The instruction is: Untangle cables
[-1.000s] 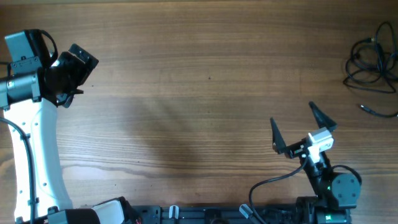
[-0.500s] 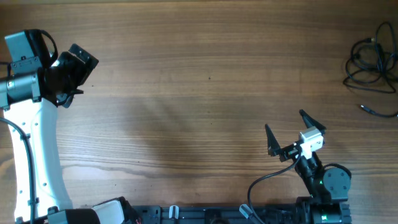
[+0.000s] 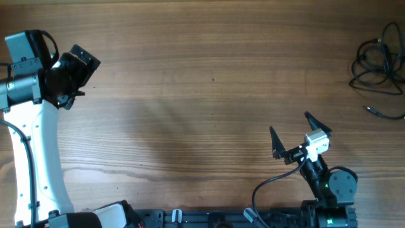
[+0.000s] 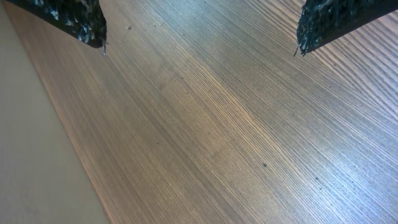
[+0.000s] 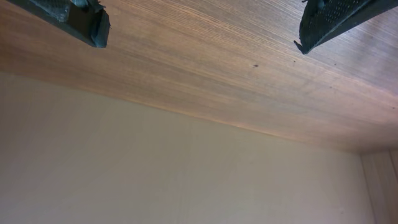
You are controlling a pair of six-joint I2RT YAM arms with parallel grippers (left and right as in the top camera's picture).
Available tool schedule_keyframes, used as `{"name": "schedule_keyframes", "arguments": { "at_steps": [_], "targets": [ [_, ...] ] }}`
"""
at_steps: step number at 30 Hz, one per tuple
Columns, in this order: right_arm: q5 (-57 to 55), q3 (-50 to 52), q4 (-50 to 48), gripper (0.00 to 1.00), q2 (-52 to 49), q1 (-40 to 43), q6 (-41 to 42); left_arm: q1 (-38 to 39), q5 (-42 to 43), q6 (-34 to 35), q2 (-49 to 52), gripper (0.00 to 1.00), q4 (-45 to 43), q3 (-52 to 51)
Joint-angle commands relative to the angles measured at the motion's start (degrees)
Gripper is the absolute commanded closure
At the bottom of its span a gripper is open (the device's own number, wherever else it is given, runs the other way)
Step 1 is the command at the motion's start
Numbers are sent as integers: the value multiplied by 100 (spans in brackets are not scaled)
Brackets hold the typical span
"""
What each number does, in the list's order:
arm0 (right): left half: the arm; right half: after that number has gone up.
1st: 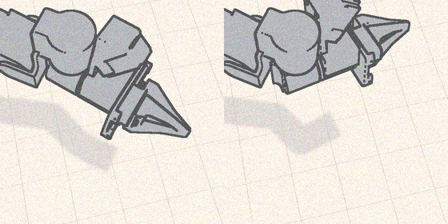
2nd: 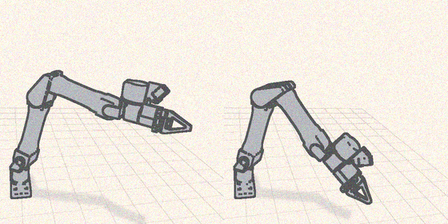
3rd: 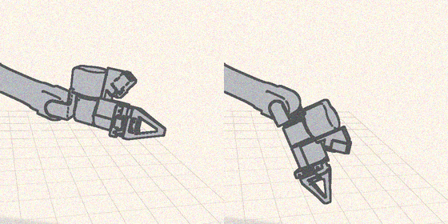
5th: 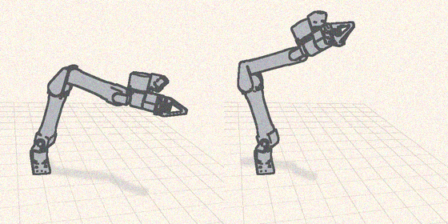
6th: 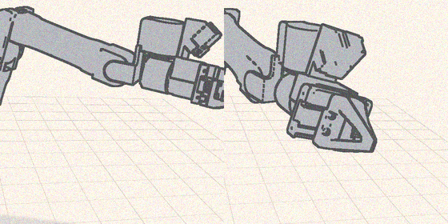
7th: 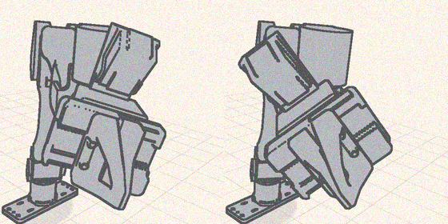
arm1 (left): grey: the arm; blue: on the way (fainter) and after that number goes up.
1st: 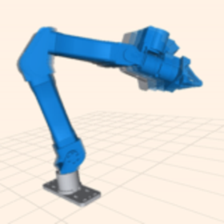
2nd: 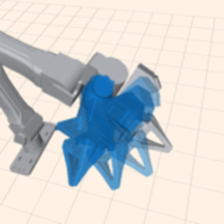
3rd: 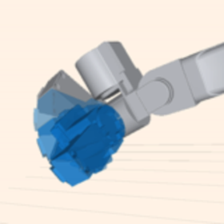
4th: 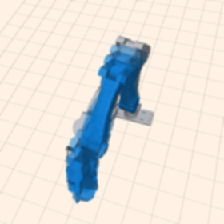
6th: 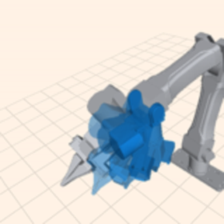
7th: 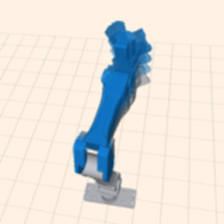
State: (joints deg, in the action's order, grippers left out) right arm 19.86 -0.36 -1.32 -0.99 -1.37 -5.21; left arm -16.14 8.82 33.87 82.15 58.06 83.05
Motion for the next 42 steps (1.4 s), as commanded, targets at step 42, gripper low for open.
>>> {"name": "schedule_keyframes", "arguments": {
  "at_steps": [42],
  "targets": [
    [9,7,-28,0,46,-17,81,1823,-1484,-2041,-7766,0,-5967,-7702]
  ]
}}
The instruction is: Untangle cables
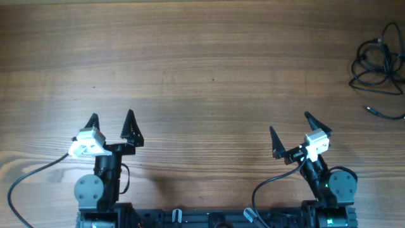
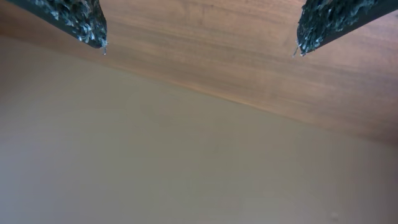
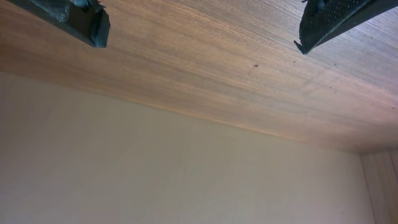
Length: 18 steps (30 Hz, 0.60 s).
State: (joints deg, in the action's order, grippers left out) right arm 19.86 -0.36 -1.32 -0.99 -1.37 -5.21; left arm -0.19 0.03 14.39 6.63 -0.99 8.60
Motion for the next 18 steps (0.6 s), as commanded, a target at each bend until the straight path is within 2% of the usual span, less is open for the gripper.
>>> {"name": "schedule_keyframes", "arguments": {
  "at_steps": [1,8,13,18],
  "targets": [
    [9,7,-28,0,46,-17,79,321,-750,-96,-240,0,-92,-354],
    [9,7,-28,0,46,-17,81,485,-1021,-92,-428,0,-96,-793],
    [9,7,-28,0,46,-17,79,485,-1014,-68,-647,0,435,-828],
    [9,7,-28,0,46,-17,79,485,-977,-70,-647,0,426,-828]
  ]
}}
